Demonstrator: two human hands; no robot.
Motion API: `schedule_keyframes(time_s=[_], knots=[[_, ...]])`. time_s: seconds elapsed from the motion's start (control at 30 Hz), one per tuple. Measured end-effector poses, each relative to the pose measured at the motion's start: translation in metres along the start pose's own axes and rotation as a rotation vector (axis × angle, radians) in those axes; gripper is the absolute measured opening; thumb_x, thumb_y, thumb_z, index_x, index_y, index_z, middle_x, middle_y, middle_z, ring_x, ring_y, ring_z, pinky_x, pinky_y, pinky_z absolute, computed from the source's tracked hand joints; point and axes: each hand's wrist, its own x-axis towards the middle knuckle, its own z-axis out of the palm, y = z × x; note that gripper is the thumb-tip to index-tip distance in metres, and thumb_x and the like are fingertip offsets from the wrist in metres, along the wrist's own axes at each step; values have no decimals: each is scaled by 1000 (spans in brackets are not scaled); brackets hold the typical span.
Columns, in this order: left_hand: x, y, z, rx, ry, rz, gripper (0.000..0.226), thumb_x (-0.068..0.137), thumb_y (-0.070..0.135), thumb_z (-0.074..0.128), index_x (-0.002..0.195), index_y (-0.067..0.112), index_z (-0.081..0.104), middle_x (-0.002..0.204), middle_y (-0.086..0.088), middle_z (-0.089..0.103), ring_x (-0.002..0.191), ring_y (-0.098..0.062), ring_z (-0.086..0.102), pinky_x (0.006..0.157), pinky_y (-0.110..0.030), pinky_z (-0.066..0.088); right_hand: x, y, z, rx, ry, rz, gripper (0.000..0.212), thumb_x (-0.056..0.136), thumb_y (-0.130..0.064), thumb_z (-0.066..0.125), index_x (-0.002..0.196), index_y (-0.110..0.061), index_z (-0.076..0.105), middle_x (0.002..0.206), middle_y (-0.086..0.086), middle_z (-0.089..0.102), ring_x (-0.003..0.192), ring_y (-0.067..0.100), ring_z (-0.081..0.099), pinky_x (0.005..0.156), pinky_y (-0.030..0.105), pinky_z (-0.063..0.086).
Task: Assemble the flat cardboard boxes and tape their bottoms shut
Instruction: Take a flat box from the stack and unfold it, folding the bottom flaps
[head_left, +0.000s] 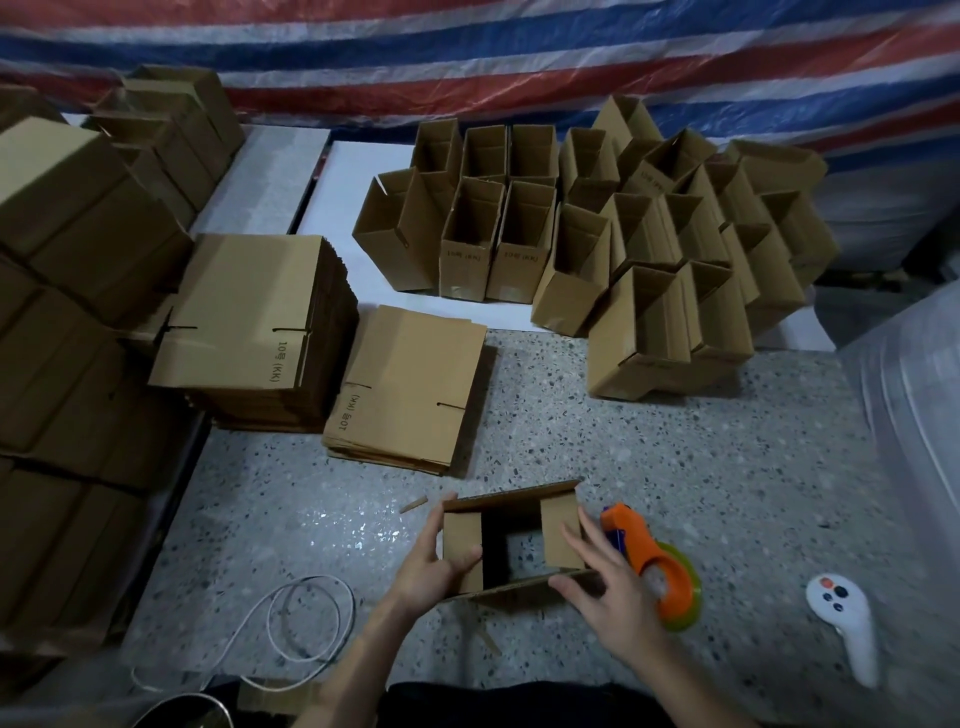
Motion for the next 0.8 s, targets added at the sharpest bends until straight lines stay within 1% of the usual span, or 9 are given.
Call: schedule_keyframes(time_s=[0.07,0.1,0.17,0.23,0.33,0.43,0.6,0.7,0.8], knots=[[-4,4,-5,35,-36,-43,63,98,38,61,151,44,28,142,15,51,111,-1,63,86,-23,55,0,-1,1,-17,21,12,65,76,-89,47,135,-64,33,155,-45,5,146,-10,15,117,49,36],[-5,5,-8,52,-59,-88,65,95,54,57,150,49,22,148,17,41,121,-2,56,94,-26,52,0,-2,2,-18,32,16,63,77,-89,47,133,-64,34,153,-47,4,146,-8,18,112,50,42],[-5,3,-15,67,-113,-142,97,77,84,53,154,48,6,154,16,25,144,-16,36,112,-38,39,0,-5,4,-1,53,19,61,77,-90,46,131,-64,35,150,-51,4,145,-2,25,103,51,51],[-6,-1,-21,78,-180,-91,122,54,93,62,152,52,4,152,22,19,145,-16,32,112,-38,39,1,-7,4,40,76,29,60,75,-91,47,128,-64,39,147,-53,10,143,0,30,102,52,51],[-11,0,-23,63,-291,-11,114,53,70,85,140,61,11,146,28,29,128,-5,49,89,-21,53,2,-7,3,95,129,36,63,73,-89,52,127,-58,46,145,-47,23,140,4,39,108,49,47],[-8,-2,-24,94,-280,16,118,67,32,93,148,49,9,144,22,30,133,-17,46,86,-13,51,3,-5,5,83,145,33,68,72,-90,52,129,-54,51,147,-40,26,137,7,46,107,44,49],[-6,-4,-26,127,-269,19,105,71,19,90,141,50,18,137,23,34,130,-18,47,89,-17,50,9,-8,5,79,180,93,75,69,-88,55,124,-38,67,148,-23,41,133,2,42,111,36,42],[-4,-10,-19,77,-156,59,91,64,11,94,134,37,42,140,2,47,111,-28,66,84,-36,60,18,-17,7,72,247,162,60,71,-71,70,114,-31,56,125,-8,61,118,16,58,94,36,53],[-5,-14,-13,-47,-68,35,86,64,8,92,134,35,48,139,-3,48,102,-32,71,75,-43,62,28,-23,13,69,226,183,81,82,-49,76,146,-25,35,141,1,48,130,21,48,103,44,49]])
